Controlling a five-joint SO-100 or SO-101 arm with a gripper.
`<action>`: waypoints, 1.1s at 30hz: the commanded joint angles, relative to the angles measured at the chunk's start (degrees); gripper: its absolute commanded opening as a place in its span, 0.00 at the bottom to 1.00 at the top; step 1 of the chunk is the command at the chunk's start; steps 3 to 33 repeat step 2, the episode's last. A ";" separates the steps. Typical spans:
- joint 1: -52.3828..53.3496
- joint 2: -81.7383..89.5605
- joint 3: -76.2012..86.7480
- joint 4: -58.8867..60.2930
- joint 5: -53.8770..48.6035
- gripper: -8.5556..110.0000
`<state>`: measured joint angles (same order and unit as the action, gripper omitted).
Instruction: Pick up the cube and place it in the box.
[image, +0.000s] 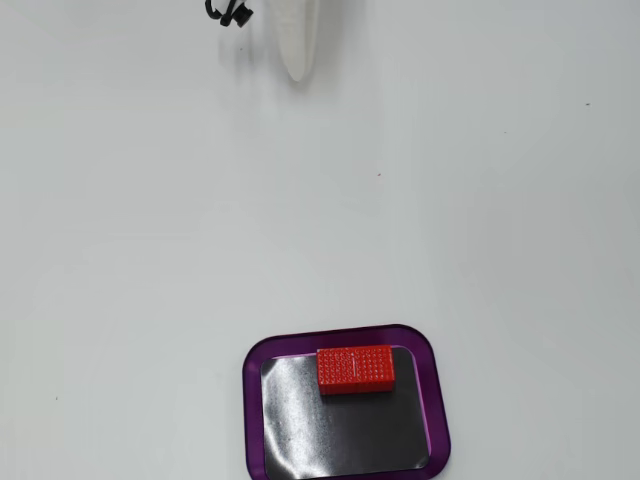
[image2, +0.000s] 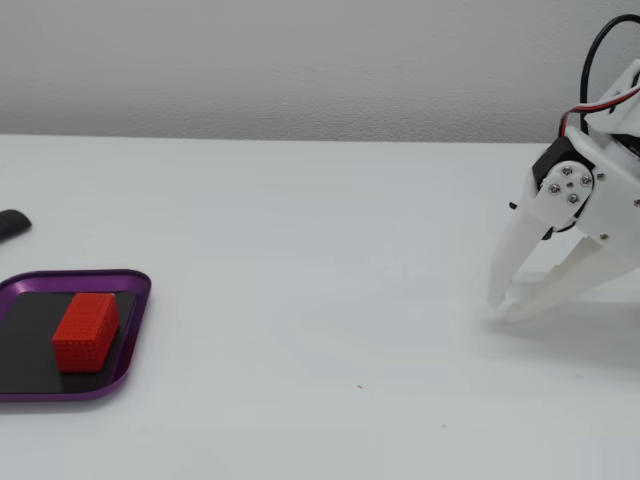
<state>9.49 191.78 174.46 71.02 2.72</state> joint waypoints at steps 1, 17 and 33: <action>0.26 4.13 0.44 -0.79 -0.35 0.07; 0.26 4.13 0.44 -0.79 -0.35 0.07; 0.26 4.13 0.44 -0.79 -0.35 0.07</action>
